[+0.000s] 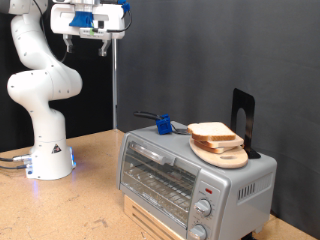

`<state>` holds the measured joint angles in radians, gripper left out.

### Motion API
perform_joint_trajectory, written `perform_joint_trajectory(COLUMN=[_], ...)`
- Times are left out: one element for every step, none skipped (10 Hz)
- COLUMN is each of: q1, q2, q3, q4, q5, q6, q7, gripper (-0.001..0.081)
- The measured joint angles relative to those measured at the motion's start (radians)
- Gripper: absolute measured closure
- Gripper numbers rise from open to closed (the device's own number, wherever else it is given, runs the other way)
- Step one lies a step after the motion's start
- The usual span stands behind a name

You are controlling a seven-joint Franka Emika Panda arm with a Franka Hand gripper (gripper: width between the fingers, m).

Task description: Make a piece of toast with the oven

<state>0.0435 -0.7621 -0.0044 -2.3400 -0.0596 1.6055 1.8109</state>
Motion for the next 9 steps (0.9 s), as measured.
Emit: perform_joint_trajectory(q1=[0.018,0.043,0.064,0.080,0.089,0.085,0.099,0.131,0.168], q2=[-0.006,-0.009,-0.005,0.004,0.009,0.009,0.006,-0.001,-0.007], q3=[-0.007,-0.014,-0.015,-0.014,-0.012,-0.012,-0.021,-0.039,-0.056], q4=[0.000,0.000,-0.002,-0.010,-0.027,-0.026,-0.026,-0.024,-0.020], q5=[0.001,-0.007,-0.015,-0.045,-0.071,-0.059,-0.038,-0.014,-0.002], q6=[0.015,0.042,0.087,0.159,0.212,0.198,0.210,0.217,0.223], q7=[-0.101,-0.207,-0.305,-0.390,-0.453,-0.424,-0.494,-0.601,-0.708], gripper=[0.0001,0.0001,0.0001,0.0001,0.0001,0.0001,0.0001,0.0001,0.0001])
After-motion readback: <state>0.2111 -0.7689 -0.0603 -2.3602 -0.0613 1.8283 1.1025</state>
